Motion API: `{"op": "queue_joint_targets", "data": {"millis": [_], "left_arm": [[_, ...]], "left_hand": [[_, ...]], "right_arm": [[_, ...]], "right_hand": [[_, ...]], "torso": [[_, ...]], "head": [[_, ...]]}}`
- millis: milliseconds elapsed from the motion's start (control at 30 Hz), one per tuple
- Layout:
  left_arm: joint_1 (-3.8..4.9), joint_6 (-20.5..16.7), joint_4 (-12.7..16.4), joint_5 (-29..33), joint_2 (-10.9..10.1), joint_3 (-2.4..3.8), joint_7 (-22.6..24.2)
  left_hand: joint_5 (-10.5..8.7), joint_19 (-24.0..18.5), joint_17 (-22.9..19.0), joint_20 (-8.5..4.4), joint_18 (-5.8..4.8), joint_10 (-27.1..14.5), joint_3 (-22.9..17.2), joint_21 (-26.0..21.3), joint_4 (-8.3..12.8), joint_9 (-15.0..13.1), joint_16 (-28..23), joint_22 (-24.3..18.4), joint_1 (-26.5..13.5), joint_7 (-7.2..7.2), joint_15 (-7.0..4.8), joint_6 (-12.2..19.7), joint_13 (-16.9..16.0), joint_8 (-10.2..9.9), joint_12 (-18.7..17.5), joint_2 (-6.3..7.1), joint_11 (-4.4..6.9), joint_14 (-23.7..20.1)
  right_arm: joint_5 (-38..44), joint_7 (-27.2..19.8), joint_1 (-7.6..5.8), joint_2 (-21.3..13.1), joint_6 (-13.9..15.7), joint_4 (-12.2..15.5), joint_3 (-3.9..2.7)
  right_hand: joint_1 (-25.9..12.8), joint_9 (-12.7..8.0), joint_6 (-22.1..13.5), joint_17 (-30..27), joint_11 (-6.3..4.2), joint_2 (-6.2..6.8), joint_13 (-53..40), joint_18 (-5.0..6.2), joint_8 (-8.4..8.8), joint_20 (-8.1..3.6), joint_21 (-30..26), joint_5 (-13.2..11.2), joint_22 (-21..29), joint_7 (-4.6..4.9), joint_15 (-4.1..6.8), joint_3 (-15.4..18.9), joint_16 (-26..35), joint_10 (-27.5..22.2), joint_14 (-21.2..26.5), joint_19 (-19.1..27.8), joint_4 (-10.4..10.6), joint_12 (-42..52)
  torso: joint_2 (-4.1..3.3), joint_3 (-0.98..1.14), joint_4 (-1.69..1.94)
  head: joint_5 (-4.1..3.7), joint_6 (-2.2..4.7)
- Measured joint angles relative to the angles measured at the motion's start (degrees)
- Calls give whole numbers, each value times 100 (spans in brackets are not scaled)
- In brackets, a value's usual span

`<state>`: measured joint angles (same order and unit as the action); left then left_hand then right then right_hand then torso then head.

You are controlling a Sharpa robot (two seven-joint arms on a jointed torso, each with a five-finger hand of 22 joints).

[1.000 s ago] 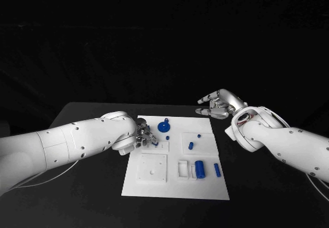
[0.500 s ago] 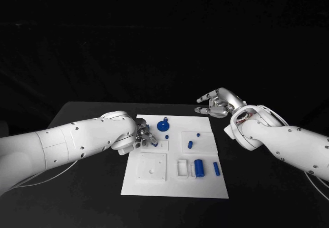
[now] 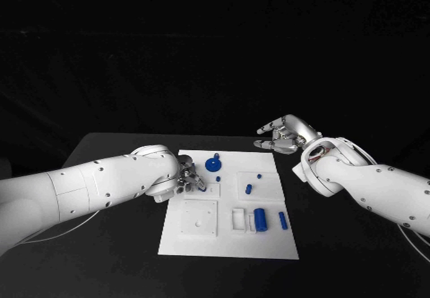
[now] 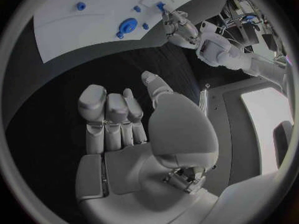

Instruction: Assemble the parts on the task board

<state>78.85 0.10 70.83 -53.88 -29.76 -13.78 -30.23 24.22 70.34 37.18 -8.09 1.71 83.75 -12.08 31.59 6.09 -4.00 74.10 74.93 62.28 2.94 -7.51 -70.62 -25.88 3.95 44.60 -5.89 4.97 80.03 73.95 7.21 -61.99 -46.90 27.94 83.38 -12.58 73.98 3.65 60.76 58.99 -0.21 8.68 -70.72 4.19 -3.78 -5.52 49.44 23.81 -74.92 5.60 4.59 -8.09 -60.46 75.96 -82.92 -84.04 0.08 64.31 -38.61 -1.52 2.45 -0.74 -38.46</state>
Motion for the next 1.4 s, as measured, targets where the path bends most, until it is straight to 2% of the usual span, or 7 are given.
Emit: {"op": "queue_joint_targets", "data": {"millis": [267,333,767,833,933,1267,1400], "left_arm": [[1,53,10,-78,0,1,-10],[1,66,11,-91,0,0,-11],[0,80,-5,-105,25,0,-12],[0,80,-16,-96,38,0,-12],[0,80,-29,-88,51,0,-12],[2,90,-89,-38,105,2,-8],[3,117,-102,-25,118,4,-8]], "left_hand": [[-13,0,1,0,1,0,74,0,-74,-299,0,-1,1,0,11,0,-7,1,0,0,0,7],[-13,0,7,0,1,0,66,0,-106,-692,0,-1,6,0,17,0,-14,1,0,6,0,1],[78,-1,34,0,1,9,20,0,-140,-970,0,-1,-94,0,19,0,-38,4,0,-95,-9,1],[78,-1,36,0,2,9,18,0,-138,-1302,0,-1,-99,0,19,0,-43,11,-1,-99,-9,0],[111,-1,42,0,2,9,18,0,-138,-1430,0,-1,-107,0,19,0,-53,22,-1,-107,-9,1],[167,-1,44,0,2,10,14,0,-142,-2338,0,-2,-127,0,16,0,-56,31,-1,-123,-10,-21],[233,-1,47,0,2,14,2,0,-154,-3112,24,-2,-137,0,17,0,-67,31,-1,-115,-14,-22]], "right_arm": [[-1,1,0,2,0,0,0],[-1,1,0,3,0,-1,0],[-1,1,1,17,0,-8,0],[-1,1,1,19,0,-11,0],[-1,1,1,23,-1,-14,0],[-1,1,1,44,-5,-37,0],[-2,1,3,46,-8,-43,0]], "right_hand": [[0,0,41,0,0,0,0,0,0,0,0,66,0,3,0,0,0,0,0,0,0,0],[0,0,41,0,-11,0,0,0,0,0,0,98,1,3,0,0,0,-11,0,0,0,0],[0,0,41,0,-20,0,-1,1,0,0,0,200,1,2,0,-33,0,-20,0,0,-32,0],[0,0,41,0,-20,0,-1,0,1,0,0,219,1,2,0,-33,0,-20,0,0,-33,0],[0,0,41,0,-20,0,-1,0,1,0,0,238,1,2,0,-49,0,-20,0,0,-49,0],[-9,0,41,0,-20,9,-1,0,1,0,0,288,1,2,0,-79,0,-20,0,0,-79,0],[-22,0,41,0,-20,23,-2,0,1,0,0,304,1,2,0,-89,0,-20,0,0,-89,0]], "torso": [[3,1,0],[3,1,0],[1,1,-4],[1,1,-4],[1,1,-4],[1,5,-4],[1,6,-4]], "head": [[7,-3],[10,-4],[12,8],[13,8],[13,8],[-3,-12],[-6,-13]]}}
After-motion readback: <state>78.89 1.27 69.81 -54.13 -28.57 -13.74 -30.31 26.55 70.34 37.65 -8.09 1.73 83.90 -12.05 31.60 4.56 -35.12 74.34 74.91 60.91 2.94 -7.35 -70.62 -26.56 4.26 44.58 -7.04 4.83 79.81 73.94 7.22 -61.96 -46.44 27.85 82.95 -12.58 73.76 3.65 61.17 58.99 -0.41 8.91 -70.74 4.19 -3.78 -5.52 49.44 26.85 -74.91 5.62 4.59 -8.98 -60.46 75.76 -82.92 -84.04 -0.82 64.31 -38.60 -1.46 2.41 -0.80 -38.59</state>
